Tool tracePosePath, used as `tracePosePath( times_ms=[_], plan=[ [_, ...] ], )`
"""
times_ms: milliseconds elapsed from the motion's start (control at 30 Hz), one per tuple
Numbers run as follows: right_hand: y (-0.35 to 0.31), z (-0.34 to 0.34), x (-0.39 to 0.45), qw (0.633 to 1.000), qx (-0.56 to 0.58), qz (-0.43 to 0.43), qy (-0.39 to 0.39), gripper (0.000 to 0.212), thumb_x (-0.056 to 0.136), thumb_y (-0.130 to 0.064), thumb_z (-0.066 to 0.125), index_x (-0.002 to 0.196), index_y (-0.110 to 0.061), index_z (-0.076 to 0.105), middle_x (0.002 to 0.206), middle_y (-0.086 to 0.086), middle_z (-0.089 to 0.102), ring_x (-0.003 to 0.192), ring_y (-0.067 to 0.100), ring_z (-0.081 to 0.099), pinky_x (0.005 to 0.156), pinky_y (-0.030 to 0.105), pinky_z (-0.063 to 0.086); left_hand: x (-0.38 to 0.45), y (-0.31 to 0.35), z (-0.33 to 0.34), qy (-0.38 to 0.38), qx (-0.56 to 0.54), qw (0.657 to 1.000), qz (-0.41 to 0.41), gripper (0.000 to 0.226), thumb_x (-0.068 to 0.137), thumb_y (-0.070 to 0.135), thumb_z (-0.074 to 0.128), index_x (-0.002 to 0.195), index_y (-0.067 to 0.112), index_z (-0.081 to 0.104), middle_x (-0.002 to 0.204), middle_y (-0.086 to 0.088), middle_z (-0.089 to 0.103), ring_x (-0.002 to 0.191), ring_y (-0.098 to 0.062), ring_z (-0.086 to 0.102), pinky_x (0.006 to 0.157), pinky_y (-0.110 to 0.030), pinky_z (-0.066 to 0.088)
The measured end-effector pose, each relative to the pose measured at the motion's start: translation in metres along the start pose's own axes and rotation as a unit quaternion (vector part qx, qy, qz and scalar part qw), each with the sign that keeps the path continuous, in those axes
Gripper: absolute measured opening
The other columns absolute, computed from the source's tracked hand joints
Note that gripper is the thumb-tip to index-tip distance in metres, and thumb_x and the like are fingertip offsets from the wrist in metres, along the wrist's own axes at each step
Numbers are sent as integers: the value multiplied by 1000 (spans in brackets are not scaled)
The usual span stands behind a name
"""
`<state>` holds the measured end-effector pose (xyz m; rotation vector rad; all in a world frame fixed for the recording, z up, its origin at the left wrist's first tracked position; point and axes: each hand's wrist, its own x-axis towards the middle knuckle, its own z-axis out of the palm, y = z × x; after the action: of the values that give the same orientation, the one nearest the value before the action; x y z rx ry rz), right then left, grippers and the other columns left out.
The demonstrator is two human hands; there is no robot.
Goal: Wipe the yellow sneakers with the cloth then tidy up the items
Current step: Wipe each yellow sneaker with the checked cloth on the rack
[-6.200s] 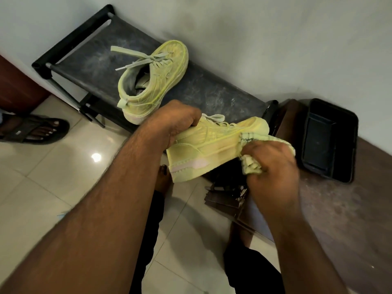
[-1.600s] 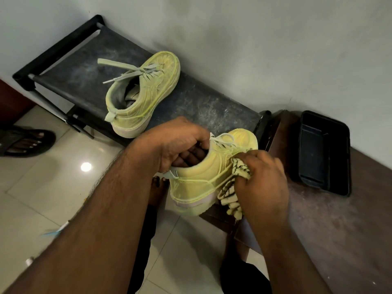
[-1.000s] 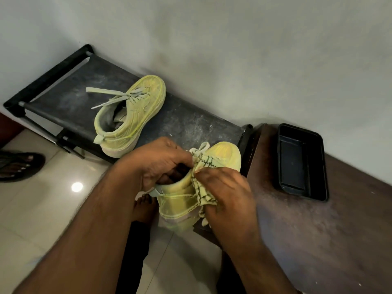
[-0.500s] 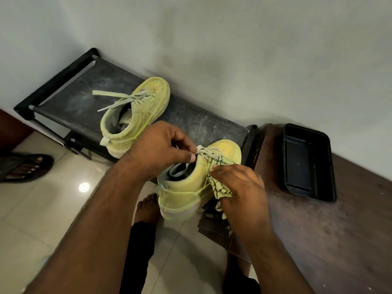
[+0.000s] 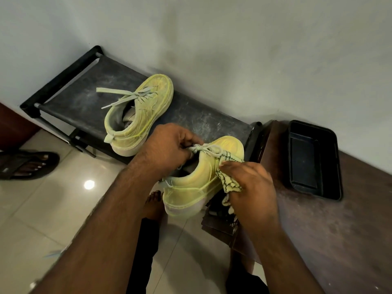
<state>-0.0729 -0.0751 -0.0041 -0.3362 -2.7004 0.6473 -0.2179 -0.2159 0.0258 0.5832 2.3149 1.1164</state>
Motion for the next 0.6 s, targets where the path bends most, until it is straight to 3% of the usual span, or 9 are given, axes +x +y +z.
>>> tracePosePath(
  times_ms=[167, 300, 400, 600],
  plan=[
    [-28, -11, -3, 989, 47, -142, 7, 31, 80, -14, 55, 104, -17, 73, 112, -9, 69, 102, 20, 60, 85, 35, 44, -4, -1, -10, -2, -33, 999, 36, 34, 78, -4, 72, 83, 29, 75, 82, 8, 76, 73, -4, 71, 71, -20, 58],
    [-14, -3, -1, 994, -67, -71, -39, 42, 63, -11, 55, 98, -25, 74, 103, -14, 70, 97, 21, 61, 77, 37, 43, -2, -5, -9, -3, -18, 1000, 26, 32, 78, -3, 73, 84, 27, 76, 83, 5, 76, 76, -8, 72, 73, -23, 58],
    [-12, 2, -2, 995, -99, -10, -14, 43, 58, -2, 65, 93, -24, 74, 98, -12, 71, 88, 23, 61, 73, 37, 43, 2, -6, -5, 25, -22, 999, 13, 26, 81, -3, 70, 91, 20, 78, 84, 2, 75, 75, -13, 72, 69, -22, 58],
    [-32, 20, -10, 993, 6, -120, -12, 28, 75, -5, 60, 97, -14, 74, 105, -3, 71, 99, 22, 63, 85, 35, 48, 6, -8, -3, 33, 5, 999, 3, 25, 83, 1, 69, 95, 22, 77, 93, 2, 75, 81, -11, 71, 77, -24, 57]
  ],
)
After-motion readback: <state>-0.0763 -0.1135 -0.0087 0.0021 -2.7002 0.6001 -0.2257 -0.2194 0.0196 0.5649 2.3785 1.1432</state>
